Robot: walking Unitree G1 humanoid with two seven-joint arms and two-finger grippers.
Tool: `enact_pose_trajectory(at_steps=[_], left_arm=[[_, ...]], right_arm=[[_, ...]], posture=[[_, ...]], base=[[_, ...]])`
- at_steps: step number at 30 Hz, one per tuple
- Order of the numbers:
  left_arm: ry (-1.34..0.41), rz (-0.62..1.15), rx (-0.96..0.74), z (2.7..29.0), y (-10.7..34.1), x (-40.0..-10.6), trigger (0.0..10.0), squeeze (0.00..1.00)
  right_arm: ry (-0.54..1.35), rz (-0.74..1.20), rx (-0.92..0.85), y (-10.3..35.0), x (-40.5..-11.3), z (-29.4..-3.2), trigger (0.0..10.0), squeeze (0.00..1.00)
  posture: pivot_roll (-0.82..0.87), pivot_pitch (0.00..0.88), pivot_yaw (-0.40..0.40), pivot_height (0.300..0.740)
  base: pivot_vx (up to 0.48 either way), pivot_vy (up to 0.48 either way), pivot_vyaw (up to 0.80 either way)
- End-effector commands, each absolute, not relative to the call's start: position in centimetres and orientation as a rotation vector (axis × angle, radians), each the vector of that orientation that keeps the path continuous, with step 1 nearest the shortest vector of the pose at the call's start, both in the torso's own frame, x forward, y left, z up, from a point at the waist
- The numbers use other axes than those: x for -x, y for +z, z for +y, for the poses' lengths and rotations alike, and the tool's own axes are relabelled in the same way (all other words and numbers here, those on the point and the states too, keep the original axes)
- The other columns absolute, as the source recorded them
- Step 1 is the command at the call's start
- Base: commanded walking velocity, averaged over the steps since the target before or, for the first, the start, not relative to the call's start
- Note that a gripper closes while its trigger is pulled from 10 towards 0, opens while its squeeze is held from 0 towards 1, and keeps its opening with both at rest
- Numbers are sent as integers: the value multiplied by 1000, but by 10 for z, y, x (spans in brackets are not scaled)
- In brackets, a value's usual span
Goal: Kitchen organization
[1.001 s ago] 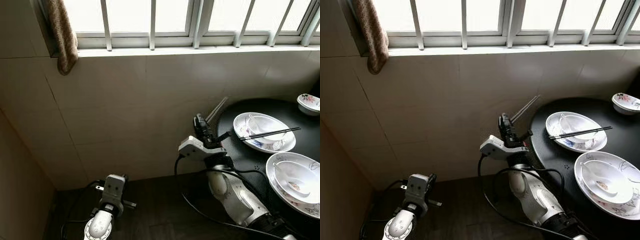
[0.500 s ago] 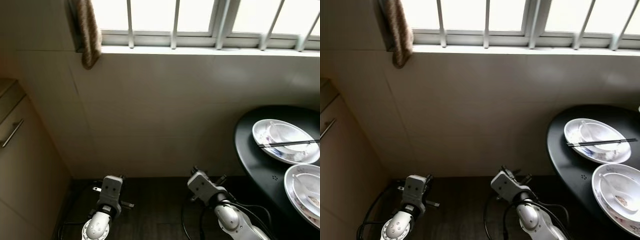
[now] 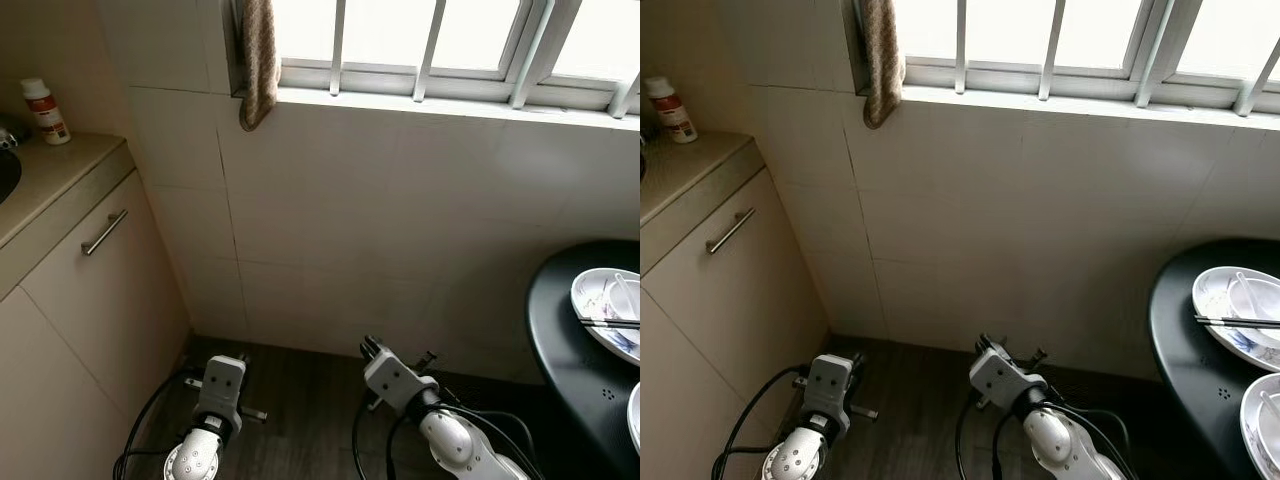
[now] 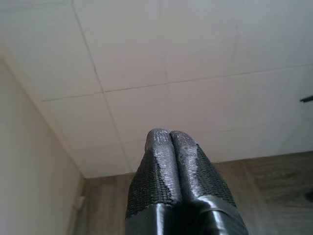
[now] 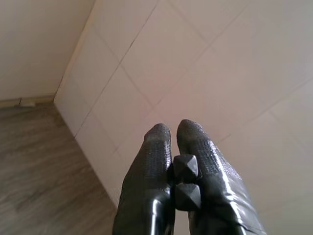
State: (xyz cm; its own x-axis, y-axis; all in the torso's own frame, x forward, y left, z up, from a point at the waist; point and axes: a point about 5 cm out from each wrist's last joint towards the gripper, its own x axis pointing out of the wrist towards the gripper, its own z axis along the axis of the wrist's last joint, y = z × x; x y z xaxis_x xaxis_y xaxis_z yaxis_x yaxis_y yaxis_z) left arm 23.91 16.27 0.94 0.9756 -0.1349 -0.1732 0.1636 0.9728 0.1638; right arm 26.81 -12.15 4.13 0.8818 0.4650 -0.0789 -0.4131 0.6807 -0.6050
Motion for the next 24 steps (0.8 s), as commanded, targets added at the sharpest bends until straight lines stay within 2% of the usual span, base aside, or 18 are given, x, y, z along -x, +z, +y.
enact_pose_trajectory(at_steps=[1,4,6,11,14,18,24], left_arm=[[-145,142,-193,161,14,-241,10000,0],[-60,79,-195,171,27,-244,10000,0],[-8,-16,-174,178,52,-255,10000,0],[20,-118,-189,182,80,-267,10000,0],[12,-188,-217,180,101,-274,10000,0],[-2,-207,-239,176,107,-275,10000,0],[-11,-285,-290,168,130,-276,10000,0]], right_arm=[[456,-125,666,49,-274,-126,10000,0],[418,-219,677,65,-281,-125,10000,0],[392,-317,654,90,-291,-119,10000,0],[387,-401,607,114,-299,-110,10000,0],[397,-451,570,129,-304,-103,10000,0],[394,-464,553,133,-304,-101,10000,0],[325,-556,541,157,-306,-100,10000,0]], posture=[[-70,0,-25,740],[-68,0,-27,740],[-62,0,-29,740],[-58,0,-31,740],[-54,0,-33,740],[-54,0,-33,740],[-52,0,-30,740]], base=[[0,0,800],[0,0,800],[0,0,800],[0,0,800],[0,0,800],[0,0,800],[0,0,800]])
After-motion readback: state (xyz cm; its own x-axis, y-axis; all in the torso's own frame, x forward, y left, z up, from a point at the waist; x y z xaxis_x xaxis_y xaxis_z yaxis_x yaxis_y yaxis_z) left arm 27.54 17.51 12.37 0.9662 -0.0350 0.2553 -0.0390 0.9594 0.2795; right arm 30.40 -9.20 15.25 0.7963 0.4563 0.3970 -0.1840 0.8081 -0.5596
